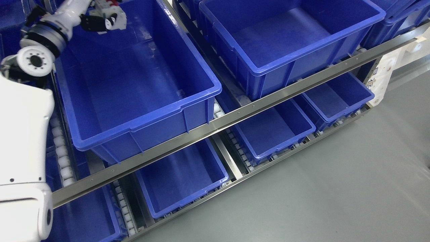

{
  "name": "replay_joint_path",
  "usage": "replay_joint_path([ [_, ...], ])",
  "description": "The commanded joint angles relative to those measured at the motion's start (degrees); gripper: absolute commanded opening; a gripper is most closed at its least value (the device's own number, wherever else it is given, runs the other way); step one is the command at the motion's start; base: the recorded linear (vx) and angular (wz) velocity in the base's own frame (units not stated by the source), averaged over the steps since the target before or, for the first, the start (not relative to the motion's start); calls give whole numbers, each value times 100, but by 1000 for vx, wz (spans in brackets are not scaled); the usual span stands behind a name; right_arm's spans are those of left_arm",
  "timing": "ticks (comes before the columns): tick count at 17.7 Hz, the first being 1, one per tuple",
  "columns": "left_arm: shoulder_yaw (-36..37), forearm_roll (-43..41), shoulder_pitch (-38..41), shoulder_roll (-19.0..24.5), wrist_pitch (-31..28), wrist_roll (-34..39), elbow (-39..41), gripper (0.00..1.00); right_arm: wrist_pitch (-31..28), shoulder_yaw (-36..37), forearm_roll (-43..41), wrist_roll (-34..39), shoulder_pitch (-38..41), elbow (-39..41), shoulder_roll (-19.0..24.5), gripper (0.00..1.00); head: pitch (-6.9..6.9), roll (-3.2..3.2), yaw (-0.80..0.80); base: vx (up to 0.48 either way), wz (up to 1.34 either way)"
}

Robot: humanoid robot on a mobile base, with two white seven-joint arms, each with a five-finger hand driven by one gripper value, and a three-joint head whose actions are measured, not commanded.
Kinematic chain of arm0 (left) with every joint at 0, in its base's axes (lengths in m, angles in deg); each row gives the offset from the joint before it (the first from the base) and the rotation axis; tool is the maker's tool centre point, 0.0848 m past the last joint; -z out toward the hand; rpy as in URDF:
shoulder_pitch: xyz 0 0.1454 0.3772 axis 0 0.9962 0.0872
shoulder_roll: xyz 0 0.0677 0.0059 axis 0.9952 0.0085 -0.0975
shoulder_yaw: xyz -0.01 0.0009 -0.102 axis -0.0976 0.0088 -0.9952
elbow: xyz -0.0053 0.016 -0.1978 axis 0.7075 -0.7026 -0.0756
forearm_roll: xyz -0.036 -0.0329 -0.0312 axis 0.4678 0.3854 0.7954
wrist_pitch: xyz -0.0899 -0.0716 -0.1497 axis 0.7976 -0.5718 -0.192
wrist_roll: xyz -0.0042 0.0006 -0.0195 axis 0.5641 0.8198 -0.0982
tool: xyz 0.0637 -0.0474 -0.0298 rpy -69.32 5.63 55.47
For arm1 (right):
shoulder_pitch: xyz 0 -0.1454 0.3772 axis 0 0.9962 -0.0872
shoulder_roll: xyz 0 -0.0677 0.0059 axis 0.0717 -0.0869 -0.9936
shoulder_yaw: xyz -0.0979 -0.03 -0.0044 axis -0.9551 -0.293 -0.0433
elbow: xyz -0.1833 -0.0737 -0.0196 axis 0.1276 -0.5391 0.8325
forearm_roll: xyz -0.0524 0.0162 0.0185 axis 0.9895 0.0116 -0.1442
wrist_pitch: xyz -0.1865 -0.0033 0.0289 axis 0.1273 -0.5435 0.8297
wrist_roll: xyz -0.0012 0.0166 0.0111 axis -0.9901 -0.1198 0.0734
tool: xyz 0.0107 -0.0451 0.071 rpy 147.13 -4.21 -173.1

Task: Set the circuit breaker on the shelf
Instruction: 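Extend the left hand over the upper blue bin and release the breaker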

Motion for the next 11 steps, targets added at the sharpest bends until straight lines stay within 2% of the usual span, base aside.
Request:
replay_joint_path([
  [1,555,-457,-367,-863,36,89,-2264,8,2,0,0,7,-10,0,-100,100,0,0,0,0,0],
  [7,494,-457,-350,-845,27,248,-2466,12,2,0,0,7,-1,0,-100,100,0,0,0,0,0],
  [11,476,-457,-314,-837,27,397,-2484,20,2,0,0,7,-1,0,-100,100,0,0,0,0,0],
])
